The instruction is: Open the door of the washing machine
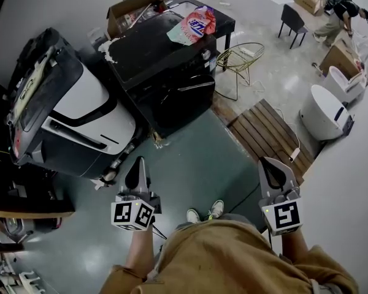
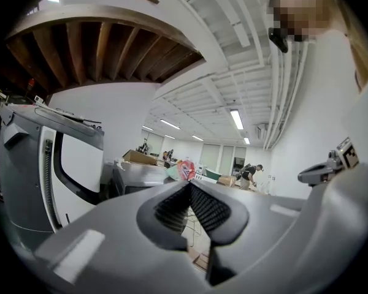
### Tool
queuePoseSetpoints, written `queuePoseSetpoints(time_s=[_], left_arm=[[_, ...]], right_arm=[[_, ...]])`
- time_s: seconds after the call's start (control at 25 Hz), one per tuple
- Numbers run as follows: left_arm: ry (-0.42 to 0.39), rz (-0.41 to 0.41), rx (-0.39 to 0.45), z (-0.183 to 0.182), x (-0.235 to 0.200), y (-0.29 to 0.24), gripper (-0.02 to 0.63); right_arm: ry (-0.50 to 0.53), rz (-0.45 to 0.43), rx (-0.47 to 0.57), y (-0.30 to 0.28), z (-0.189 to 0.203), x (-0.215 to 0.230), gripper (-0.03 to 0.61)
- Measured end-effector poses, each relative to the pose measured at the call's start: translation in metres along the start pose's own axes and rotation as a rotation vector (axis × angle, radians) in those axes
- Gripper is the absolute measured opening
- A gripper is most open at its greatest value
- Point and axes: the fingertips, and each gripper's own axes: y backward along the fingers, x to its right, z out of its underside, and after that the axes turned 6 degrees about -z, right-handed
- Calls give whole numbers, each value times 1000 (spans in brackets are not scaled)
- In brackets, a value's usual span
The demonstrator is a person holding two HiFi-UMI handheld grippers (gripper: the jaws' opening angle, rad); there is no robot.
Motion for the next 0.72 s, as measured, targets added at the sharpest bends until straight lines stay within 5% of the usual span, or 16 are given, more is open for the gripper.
queuePoseSetpoints(time_s=[0.28, 0.44, 0.72], left_arm=[[22, -10, -9, 6, 7, -8, 60], [26, -14, -13, 6, 14, -15, 60], [17, -34, -25, 8, 29, -21, 60]], right_arm=[[30, 25, -24, -4, 13, 23, 18], [101, 37, -49, -5, 17, 41, 235], [36, -45, -29, -15, 40, 70, 569]])
